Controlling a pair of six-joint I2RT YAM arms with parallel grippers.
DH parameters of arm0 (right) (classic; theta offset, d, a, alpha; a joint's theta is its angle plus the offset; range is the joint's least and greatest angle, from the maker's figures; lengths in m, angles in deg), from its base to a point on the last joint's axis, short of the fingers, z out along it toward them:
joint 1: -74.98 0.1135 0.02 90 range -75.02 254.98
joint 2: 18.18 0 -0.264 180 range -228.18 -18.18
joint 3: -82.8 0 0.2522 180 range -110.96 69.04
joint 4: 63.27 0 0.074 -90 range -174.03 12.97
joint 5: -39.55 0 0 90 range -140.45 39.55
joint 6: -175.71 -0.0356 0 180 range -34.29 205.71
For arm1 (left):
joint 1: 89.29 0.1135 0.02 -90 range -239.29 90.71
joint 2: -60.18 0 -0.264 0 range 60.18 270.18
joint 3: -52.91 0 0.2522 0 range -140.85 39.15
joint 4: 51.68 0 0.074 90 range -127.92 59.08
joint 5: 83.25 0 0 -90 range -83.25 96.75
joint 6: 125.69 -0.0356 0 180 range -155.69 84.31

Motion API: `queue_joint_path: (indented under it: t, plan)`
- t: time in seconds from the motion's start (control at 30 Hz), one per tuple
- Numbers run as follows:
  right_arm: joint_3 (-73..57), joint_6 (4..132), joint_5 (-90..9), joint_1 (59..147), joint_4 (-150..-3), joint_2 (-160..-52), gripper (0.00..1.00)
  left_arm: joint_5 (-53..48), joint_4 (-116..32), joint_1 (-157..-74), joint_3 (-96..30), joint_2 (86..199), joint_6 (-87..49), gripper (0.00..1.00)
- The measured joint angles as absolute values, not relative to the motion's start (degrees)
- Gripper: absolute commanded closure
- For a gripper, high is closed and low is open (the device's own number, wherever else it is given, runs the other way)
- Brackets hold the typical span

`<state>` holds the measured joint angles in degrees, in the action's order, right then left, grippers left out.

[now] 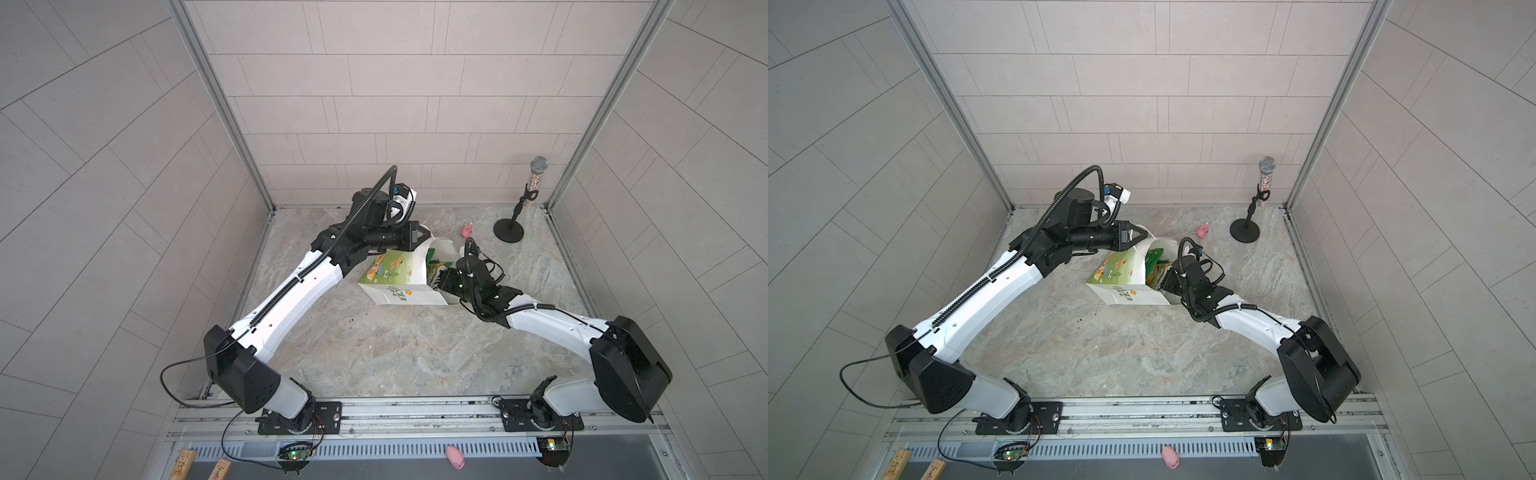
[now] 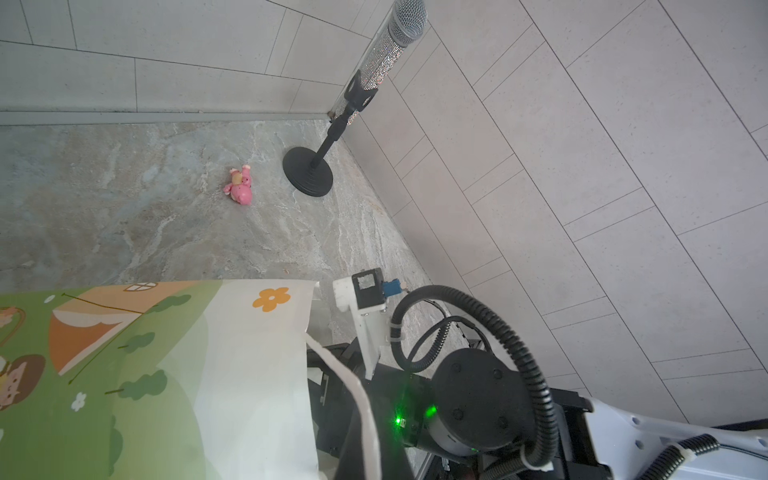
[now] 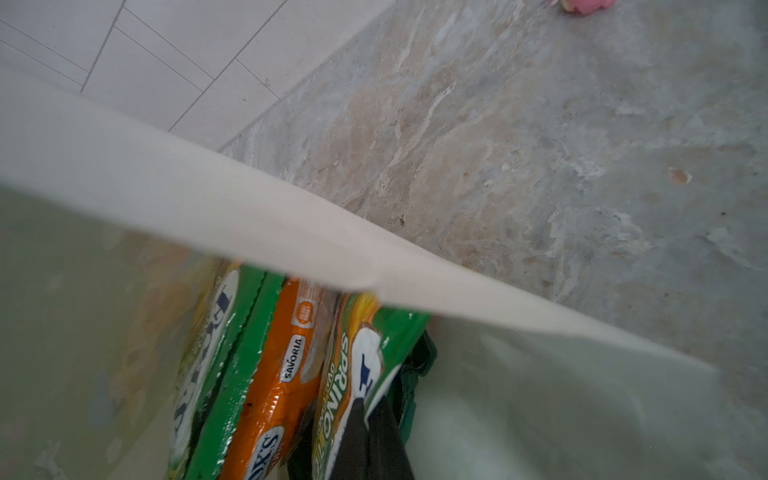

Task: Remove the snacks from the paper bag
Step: 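Grasp the green Fox's Spring Tea packet inside the bag with the right gripper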

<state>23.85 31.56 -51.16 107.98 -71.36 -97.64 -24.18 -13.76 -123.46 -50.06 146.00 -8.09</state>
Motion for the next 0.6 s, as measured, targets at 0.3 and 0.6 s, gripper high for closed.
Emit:
queue_joint_path:
  t: [0.3, 0.6]
  plan:
    - [23.81, 34.33, -46.55, 105.4, -72.24, -96.48, 1.0, -22.24, -13.54, -123.46, -50.06, 146.0, -8.46, 1.0]
    - [20.48, 37.66, -43.81, 104.89, -77.26, -92.46, 1.0, -19.44, -12.71, -123.46, -50.06, 146.0, -8.68, 1.0]
